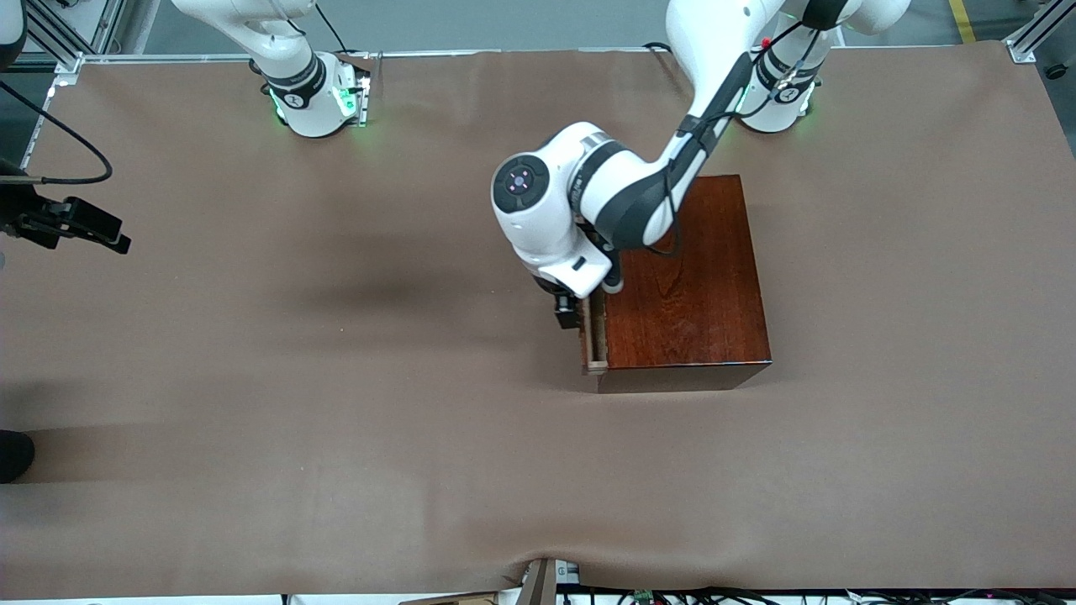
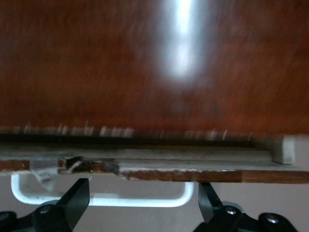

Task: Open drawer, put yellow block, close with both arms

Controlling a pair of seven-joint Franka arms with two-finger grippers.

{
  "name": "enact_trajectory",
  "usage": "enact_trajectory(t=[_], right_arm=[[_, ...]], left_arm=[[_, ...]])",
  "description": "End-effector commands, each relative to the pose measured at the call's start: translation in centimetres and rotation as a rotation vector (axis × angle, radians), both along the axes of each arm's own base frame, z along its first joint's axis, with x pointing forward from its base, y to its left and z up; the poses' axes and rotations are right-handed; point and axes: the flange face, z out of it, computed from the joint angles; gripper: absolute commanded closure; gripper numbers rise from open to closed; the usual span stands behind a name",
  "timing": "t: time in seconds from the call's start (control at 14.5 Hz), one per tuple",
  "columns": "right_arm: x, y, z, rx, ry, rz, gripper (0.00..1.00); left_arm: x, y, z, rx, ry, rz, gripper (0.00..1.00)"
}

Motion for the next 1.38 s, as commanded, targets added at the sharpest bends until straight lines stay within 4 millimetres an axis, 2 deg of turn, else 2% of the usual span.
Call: enact_trajectory(t=[0.0,0.35,0.55,0.69,0.76,0.83,1.04,1.18,1.31], right_arm=[[-0.3,0.1,0.5,-0.001,-0.008,-0.01,0.0],[-0.3,0.6,0.4,0.001,-0.007,-0.002,0.0],[-0.2,0.7,0.4,0.001,-0.008,0.0,0.0],[-0.2,0.7,0.4,0.001,-0.008,0.0,0.0],[-0.2,0.7,0.4,0.001,-0.008,0.0,0.0],[-0.2,0.7,0.4,0.001,-0.008,0.0,0.0],[-0.2,1.2,0.4,0.001,-0.013,0.007,0.0],[-0.2,1.2,0.4,0.001,-0.013,0.009,0.0],[-0.2,1.2,0.6,0.001,-0.016,0.009,0.0]], left_arm=[[1.3,3.3,1.5,0.07,-0.02,0.028,0.0],[0.9,3.5,1.0,0.102,0.008,0.031,0.0],[0.7,3.2,1.7,0.089,0.004,0.027,0.0],[0.9,3.3,6.8,0.033,-0.031,-0.056,0.0],[1.5,4.5,9.0,0.019,-0.043,-0.103,0.0],[3.0,6.8,11.0,0.007,-0.051,-0.13,0.0],[7.2,14.2,13.9,-0.028,-0.03,-0.205,0.0],[9.8,20.1,15.6,-0.061,-0.015,-0.247,0.0],[11.2,26.7,18.2,-0.111,-0.007,-0.298,0.0]])
